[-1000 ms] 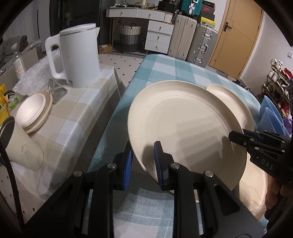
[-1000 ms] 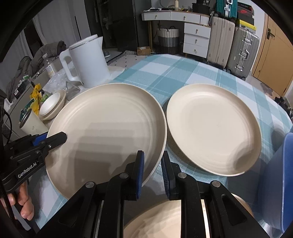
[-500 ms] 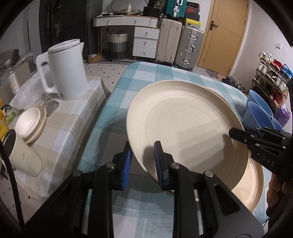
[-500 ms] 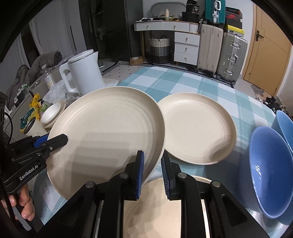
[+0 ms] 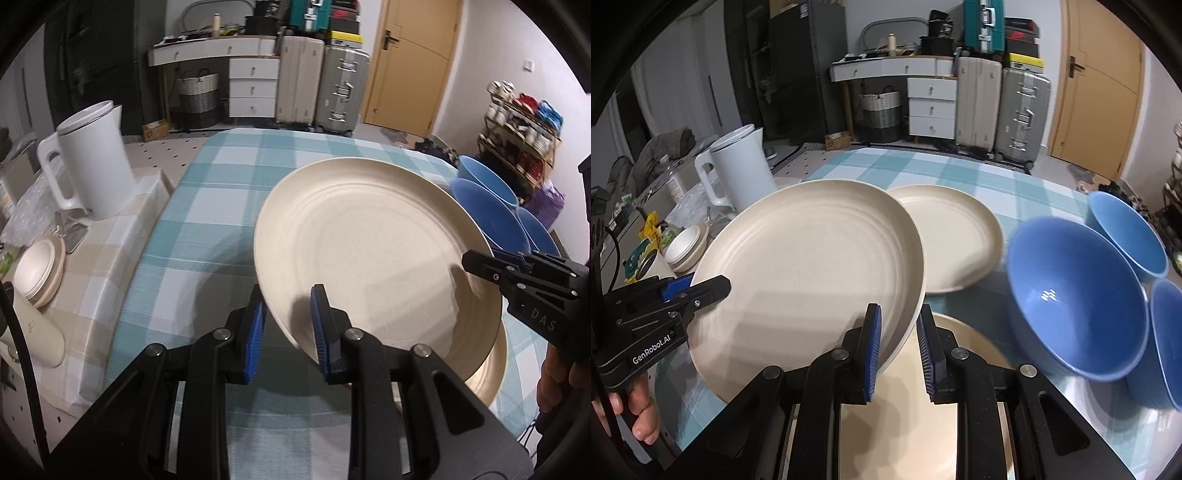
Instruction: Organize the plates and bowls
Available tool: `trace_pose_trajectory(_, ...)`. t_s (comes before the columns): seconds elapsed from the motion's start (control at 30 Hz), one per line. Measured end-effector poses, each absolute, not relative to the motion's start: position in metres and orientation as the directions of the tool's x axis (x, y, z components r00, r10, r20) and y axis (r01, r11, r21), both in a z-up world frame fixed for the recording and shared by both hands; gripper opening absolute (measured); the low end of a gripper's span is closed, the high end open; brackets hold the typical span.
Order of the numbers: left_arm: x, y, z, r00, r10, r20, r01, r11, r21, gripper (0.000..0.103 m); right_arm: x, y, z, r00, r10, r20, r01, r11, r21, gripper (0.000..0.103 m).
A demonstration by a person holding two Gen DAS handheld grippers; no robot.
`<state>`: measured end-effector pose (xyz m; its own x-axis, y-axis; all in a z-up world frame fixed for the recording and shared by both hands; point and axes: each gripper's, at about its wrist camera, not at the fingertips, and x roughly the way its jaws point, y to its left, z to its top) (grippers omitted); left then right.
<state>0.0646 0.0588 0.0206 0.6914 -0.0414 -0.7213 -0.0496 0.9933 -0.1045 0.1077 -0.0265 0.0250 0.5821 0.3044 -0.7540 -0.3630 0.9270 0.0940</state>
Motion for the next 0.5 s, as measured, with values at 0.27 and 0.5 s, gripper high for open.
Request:
trace_pose_trajectory(0.27,0.063,0.030,0.016,0.674,-0.098,-0.732,0.032,0.994,-0.104,0.020,0.086,-0.059,0.027,0.619,0.254,-0.743,-0.286,0.954,0.087,0.021)
trace_pose_trajectory(0.5,0.058,0.014,0.014,0.665,-0.112,-0.739,0.072,0.994,-0.087,0.021,0.073,-0.079,0.023,0.626,0.238,-0.743,-0.254,0.963,0.095,0.021)
